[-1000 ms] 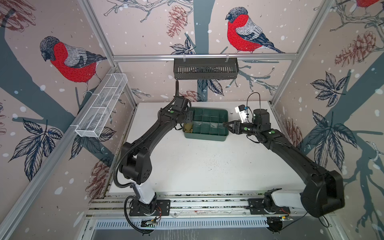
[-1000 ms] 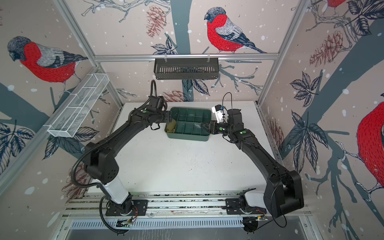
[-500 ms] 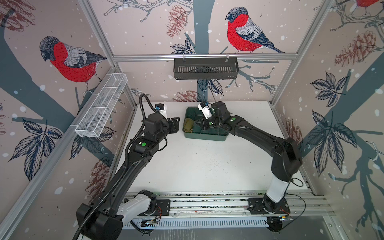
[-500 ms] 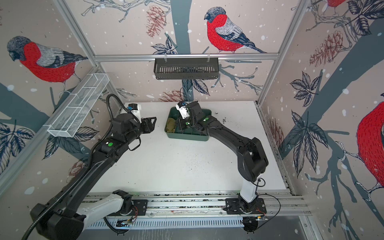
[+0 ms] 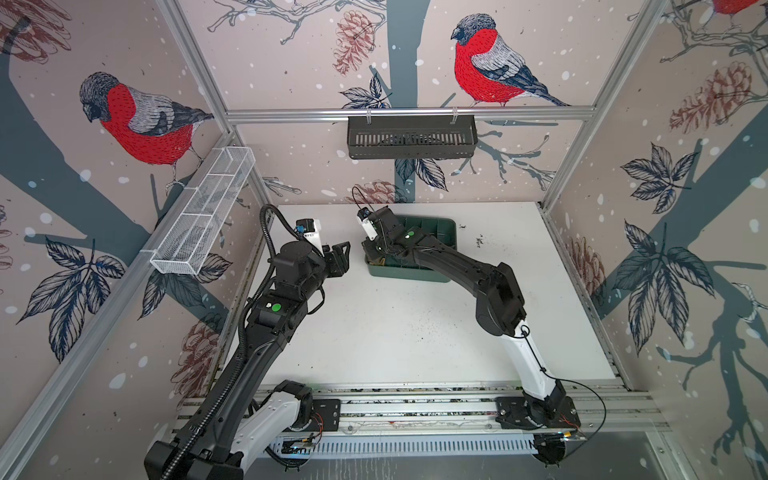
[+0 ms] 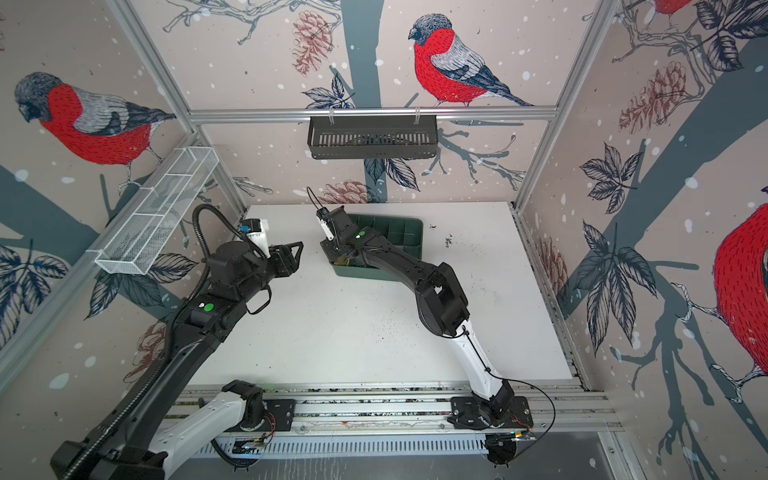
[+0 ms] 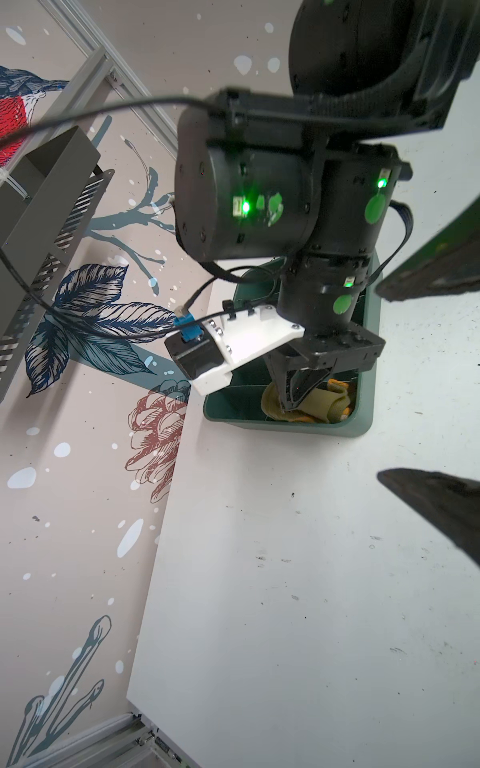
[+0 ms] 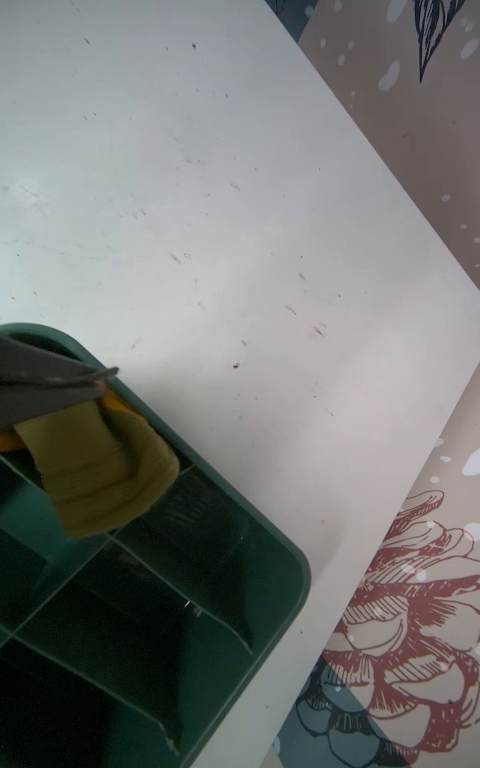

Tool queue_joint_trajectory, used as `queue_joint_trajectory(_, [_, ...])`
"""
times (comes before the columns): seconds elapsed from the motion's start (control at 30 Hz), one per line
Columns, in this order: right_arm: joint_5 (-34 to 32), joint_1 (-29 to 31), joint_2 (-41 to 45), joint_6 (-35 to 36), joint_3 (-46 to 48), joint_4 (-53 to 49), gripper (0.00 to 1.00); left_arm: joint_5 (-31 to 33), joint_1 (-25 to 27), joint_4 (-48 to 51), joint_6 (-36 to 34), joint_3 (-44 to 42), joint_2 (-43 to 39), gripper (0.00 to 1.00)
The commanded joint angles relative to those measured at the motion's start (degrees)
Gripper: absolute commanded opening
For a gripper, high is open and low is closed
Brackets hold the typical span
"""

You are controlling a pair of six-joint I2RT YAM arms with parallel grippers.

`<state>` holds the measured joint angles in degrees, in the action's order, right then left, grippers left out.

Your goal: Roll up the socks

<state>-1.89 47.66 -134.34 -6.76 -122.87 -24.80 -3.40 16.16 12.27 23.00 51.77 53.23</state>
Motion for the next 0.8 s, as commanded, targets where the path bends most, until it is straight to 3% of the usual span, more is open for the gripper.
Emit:
queue_joint_trajectory(0.0, [-4.9,0.4,-2.6,2.4,-2.1,-2.2,0.02,-0.9,-0.3,-3.2,-0.9,-0.3,-0.5,0.64])
queue_joint_trajectory(0.13, [-7.2,0.3,-6.4,2.9,-4.8,-4.2,0.02,-0.6,-0.7,-3.1,-1.3,-0.5,-1.0,0.65])
queue_joint_trajectory(0.53, [-5.7,0.2,-12.6,3.6,-8.4,-9.8,0.04,-0.3,-1.0,-2.6,-1.7,-0.9,-1.9,0.65])
queue_joint_trajectory(0.6, [-3.8,-0.1,-11.8,2.7,-8.9,-9.8,0.05,-0.2,-1.0,-2.5,-1.8,-0.9,-1.8,0.66])
queue_joint_trajectory(0.67, [-1.3,-0.9,-9.1,1.0,-7.2,-7.9,0.11,0.3,-1.0,-2.4,-1.9,-1.1,-1.6,0.67])
queue_joint_trajectory(0.77, [2.7,-2.5,-1.8,-1.3,1.2,0.1,0.19,0.9,-1.0,-2.5,-2.2,-1.5,-1.4,0.68])
